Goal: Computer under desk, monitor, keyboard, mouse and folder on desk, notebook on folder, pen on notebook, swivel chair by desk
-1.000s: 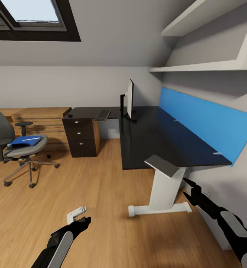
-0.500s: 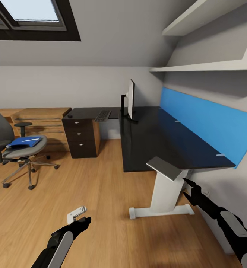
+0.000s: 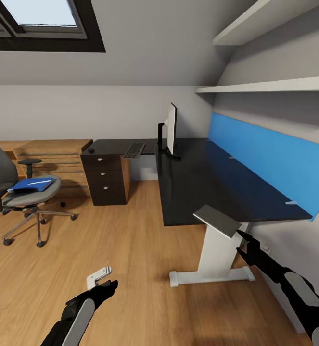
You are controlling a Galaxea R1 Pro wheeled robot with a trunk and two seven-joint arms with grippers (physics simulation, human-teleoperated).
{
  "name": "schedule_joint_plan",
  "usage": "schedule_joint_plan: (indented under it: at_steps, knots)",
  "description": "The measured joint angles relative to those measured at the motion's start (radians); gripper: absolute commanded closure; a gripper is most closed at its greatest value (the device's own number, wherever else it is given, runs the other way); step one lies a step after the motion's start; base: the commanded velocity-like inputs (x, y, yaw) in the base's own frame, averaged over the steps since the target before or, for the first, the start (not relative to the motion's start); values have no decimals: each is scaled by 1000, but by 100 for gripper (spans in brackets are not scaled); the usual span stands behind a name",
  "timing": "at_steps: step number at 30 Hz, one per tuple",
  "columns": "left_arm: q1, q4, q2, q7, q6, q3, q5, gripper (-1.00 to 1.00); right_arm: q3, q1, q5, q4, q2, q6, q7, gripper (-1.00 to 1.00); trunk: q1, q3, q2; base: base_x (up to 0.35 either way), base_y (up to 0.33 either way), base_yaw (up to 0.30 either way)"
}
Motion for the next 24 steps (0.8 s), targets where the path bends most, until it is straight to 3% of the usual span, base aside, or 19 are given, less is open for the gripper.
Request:
schedule_joint_plan:
  at_steps: [24]
  knots:
    - [0, 5, 0, 0, 0, 0, 1, -100, 0, 0, 0, 1, 0, 0, 0, -100, 0, 0, 0, 52, 11, 0]
